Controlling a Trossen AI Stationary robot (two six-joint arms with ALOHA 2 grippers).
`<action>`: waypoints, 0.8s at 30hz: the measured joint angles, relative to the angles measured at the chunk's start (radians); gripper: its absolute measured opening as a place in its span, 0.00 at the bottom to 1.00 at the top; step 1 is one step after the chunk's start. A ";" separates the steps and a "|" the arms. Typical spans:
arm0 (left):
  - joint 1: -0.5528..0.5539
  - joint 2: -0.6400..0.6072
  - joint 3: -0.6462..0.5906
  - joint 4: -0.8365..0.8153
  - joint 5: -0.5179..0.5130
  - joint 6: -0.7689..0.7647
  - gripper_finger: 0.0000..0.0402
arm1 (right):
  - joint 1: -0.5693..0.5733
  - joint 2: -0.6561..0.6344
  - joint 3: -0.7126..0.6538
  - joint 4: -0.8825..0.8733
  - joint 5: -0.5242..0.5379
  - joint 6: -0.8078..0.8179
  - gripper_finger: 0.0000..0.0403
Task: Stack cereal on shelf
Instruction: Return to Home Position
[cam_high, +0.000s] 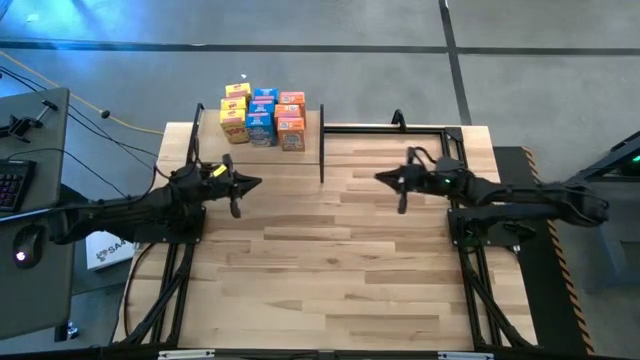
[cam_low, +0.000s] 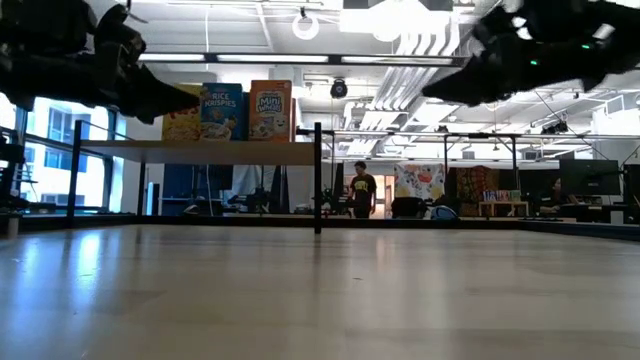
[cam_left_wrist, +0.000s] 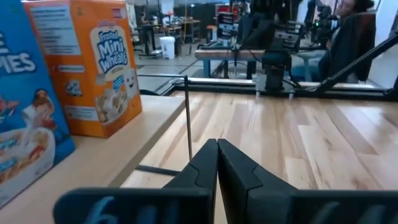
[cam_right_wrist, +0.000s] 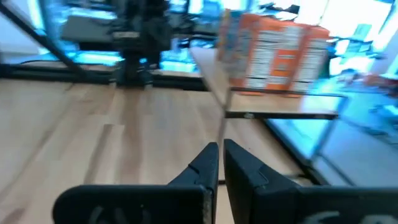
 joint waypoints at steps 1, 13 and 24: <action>0.003 -0.019 -0.011 -0.001 0.000 -0.003 0.01 | 0.000 -0.045 -0.030 0.000 0.027 -0.001 0.03; 0.003 -0.232 -0.071 -0.105 -0.087 -0.023 0.01 | 0.000 -0.557 -0.329 -0.014 0.157 0.019 0.03; 0.001 -0.473 -0.068 -0.319 -0.075 -0.085 0.01 | -0.001 -0.883 -0.330 -0.403 0.196 0.112 0.03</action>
